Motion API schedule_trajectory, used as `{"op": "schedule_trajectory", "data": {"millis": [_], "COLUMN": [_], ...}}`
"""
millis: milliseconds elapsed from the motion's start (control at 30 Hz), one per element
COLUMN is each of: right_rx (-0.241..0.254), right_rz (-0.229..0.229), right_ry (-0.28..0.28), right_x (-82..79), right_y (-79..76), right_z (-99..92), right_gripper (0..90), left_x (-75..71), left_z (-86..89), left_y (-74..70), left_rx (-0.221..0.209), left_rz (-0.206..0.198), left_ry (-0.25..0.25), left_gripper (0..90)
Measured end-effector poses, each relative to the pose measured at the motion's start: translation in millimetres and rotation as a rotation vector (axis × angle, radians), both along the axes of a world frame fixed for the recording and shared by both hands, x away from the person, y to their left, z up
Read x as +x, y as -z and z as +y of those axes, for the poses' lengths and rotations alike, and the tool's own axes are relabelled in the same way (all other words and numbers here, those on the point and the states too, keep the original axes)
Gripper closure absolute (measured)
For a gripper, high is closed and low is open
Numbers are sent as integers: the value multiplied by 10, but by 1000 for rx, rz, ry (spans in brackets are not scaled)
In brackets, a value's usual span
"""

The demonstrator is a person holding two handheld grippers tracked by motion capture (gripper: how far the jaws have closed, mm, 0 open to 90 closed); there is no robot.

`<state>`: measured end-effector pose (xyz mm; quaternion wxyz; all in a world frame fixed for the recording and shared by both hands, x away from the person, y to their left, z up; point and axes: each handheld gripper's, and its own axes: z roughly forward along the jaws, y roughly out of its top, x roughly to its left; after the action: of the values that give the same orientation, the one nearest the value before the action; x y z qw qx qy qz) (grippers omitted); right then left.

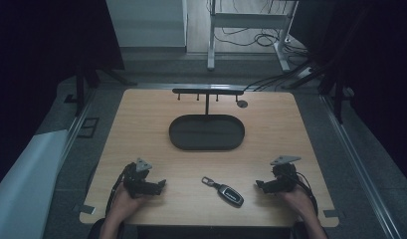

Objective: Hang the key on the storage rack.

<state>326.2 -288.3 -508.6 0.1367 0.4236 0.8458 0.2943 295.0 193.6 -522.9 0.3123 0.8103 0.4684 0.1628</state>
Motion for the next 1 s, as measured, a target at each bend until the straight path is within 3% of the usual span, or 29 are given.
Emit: {"op": "schedule_trajectory", "data": {"millis": [333, 767, 1000], "right_rx": [-75, -164, -230], "right_rz": [8, 100, 169], "right_ry": [-77, -155, -210], "right_x": [-91, -261, -363], "right_y": [-227, -276, -312], "right_z": [42, 137, 345], "right_gripper": [0, 0, 43], "left_x": [0, 1, 1], "left_z": [0, -2, -3], "left_y": [0, -2, -2], "left_rx": [0, 1, 1], "left_rz": [0, 2, 2], "left_ry": [0, -2, -3], "left_gripper": [0, 0, 0]}}
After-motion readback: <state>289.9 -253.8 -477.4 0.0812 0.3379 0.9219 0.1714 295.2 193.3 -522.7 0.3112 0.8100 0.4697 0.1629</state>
